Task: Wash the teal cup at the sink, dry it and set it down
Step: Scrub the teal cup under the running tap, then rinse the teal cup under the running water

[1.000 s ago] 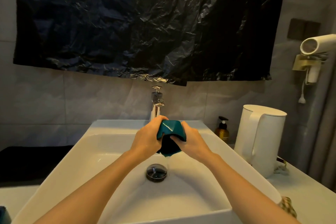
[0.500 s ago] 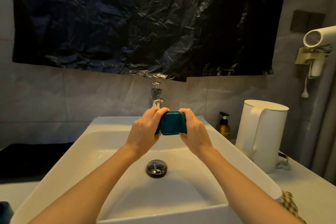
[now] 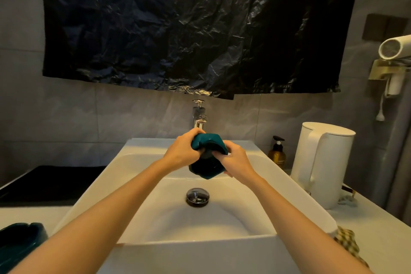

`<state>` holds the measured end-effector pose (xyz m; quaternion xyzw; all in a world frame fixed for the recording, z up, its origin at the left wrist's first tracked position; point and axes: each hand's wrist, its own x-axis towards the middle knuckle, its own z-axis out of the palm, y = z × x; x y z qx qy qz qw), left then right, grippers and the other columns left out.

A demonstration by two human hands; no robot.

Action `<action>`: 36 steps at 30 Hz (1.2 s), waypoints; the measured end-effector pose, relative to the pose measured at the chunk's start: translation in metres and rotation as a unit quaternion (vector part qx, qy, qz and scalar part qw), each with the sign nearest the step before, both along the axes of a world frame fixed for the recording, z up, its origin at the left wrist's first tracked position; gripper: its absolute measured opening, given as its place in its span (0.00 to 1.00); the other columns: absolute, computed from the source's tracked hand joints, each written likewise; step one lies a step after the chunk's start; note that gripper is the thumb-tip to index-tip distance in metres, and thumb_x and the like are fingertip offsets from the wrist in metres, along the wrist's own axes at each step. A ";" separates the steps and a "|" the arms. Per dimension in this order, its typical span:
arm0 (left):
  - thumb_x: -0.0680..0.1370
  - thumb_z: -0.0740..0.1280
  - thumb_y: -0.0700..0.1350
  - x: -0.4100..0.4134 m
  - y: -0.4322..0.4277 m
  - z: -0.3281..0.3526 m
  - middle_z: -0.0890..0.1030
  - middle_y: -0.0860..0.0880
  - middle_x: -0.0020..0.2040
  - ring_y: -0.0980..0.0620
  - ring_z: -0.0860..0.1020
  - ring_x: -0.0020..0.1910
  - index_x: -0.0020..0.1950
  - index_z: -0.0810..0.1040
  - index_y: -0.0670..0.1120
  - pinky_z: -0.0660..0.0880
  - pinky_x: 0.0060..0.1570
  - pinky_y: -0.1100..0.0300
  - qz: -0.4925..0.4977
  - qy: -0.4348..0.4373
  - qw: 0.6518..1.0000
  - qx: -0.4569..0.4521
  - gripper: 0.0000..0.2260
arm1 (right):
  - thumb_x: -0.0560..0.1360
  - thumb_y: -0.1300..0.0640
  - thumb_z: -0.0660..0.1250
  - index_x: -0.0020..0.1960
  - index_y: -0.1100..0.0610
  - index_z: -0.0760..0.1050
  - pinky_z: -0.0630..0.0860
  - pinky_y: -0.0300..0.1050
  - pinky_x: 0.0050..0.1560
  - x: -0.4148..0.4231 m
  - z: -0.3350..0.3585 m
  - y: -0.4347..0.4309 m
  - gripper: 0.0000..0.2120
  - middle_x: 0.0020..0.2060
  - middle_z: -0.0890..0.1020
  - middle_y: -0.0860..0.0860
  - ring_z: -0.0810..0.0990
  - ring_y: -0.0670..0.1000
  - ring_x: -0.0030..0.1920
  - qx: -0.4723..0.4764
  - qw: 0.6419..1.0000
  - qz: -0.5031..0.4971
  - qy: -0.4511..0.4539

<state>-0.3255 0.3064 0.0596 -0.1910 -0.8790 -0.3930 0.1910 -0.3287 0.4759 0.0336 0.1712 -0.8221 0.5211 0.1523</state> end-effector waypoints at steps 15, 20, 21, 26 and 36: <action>0.80 0.60 0.48 0.112 -0.092 0.046 0.76 0.41 0.57 0.41 0.77 0.55 0.57 0.73 0.45 0.79 0.41 0.47 0.120 -0.273 0.920 0.253 0.09 | 0.74 0.49 0.70 0.60 0.51 0.74 0.73 0.34 0.43 0.086 0.058 -0.076 0.16 0.56 0.79 0.46 0.76 0.40 0.49 0.104 0.961 0.064 0.246; 0.79 0.60 0.48 0.159 -0.146 0.050 0.76 0.41 0.57 0.41 0.77 0.55 0.55 0.72 0.47 0.81 0.36 0.49 0.151 -0.288 0.911 0.254 0.08 | 0.72 0.42 0.69 0.61 0.49 0.76 0.65 0.34 0.40 0.140 0.059 -0.116 0.20 0.54 0.80 0.43 0.72 0.37 0.37 0.321 0.891 0.189 0.258; 0.79 0.61 0.49 0.169 -0.157 0.050 0.76 0.41 0.57 0.40 0.77 0.55 0.55 0.72 0.47 0.81 0.35 0.50 0.161 -0.291 0.907 0.258 0.08 | 0.72 0.42 0.69 0.63 0.49 0.75 0.66 0.37 0.40 0.146 0.058 -0.126 0.22 0.56 0.80 0.43 0.70 0.39 0.37 0.344 0.878 0.189 0.273; 0.78 0.63 0.50 0.216 -0.209 0.043 0.76 0.40 0.58 0.40 0.78 0.53 0.62 0.71 0.47 0.81 0.38 0.49 0.187 -0.302 0.892 0.280 0.14 | 0.73 0.54 0.72 0.56 0.56 0.78 0.75 0.48 0.43 0.168 0.052 -0.183 0.13 0.48 0.82 0.50 0.74 0.46 0.39 0.278 0.876 0.262 0.293; 0.74 0.67 0.38 0.286 -0.289 -0.018 0.79 0.42 0.41 0.46 0.77 0.41 0.38 0.79 0.47 0.77 0.43 0.52 0.398 -0.140 0.872 0.247 0.06 | 0.74 0.56 0.70 0.57 0.57 0.76 0.70 0.39 0.46 0.218 -0.002 -0.284 0.13 0.52 0.80 0.52 0.76 0.49 0.48 0.268 0.847 0.371 0.272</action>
